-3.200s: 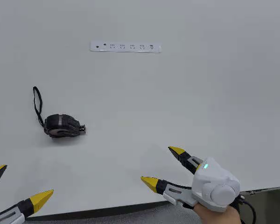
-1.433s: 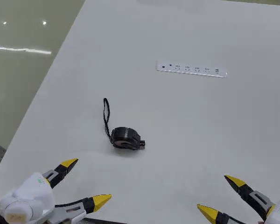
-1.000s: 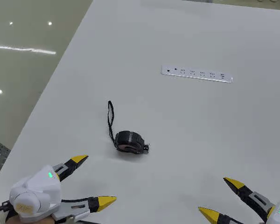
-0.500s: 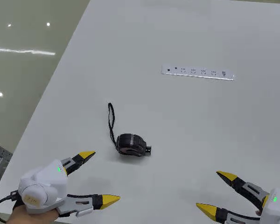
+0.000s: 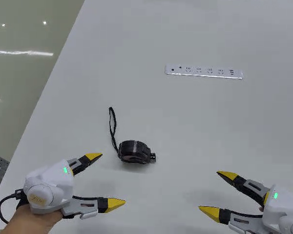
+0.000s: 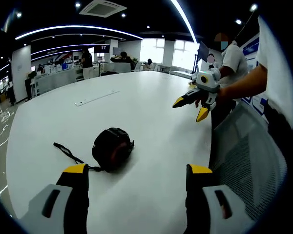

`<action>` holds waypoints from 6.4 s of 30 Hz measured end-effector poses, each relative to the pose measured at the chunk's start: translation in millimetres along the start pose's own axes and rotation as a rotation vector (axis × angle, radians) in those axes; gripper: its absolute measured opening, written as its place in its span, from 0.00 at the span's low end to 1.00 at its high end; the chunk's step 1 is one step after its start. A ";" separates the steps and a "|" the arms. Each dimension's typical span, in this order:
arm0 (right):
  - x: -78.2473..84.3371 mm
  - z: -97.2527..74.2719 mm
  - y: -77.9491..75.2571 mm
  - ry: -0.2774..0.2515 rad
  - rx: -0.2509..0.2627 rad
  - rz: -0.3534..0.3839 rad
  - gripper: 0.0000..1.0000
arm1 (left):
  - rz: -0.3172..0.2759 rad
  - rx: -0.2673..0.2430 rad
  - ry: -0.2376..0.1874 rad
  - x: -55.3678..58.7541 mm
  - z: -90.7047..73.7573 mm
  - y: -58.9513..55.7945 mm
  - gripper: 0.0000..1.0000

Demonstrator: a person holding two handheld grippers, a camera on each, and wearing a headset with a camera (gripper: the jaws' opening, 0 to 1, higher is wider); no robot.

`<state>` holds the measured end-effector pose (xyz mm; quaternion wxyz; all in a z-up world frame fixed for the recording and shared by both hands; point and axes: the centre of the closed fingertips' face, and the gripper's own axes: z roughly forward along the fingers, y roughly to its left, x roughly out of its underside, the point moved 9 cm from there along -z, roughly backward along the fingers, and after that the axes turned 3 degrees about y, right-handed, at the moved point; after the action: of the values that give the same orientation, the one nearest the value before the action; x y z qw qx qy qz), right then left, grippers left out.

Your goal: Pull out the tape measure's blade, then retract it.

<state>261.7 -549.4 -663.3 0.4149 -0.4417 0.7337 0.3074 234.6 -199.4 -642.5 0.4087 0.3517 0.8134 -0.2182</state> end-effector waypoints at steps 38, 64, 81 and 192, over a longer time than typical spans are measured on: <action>0.1 48.7 -21.5 -0.007 -0.118 -0.041 0.57 | 0.062 0.098 0.052 -1.4 40.7 38.6 0.74; -1.6 84.6 -38.9 -0.008 -0.177 -0.027 0.54 | 0.081 0.150 0.118 6.8 70.4 62.1 0.60; -1.5 102.7 -45.6 0.004 -0.217 -0.030 0.51 | 0.108 0.179 0.133 1.9 88.2 66.7 0.53; -8.9 188.5 -48.4 -0.022 -0.384 -0.199 0.14 | 0.197 0.248 0.183 4.7 104.1 76.9 0.31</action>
<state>371.4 -412.2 -747.6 0.3595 -0.5796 0.6097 0.4039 343.5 -213.8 -711.0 0.3060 0.4956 0.7757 -0.2431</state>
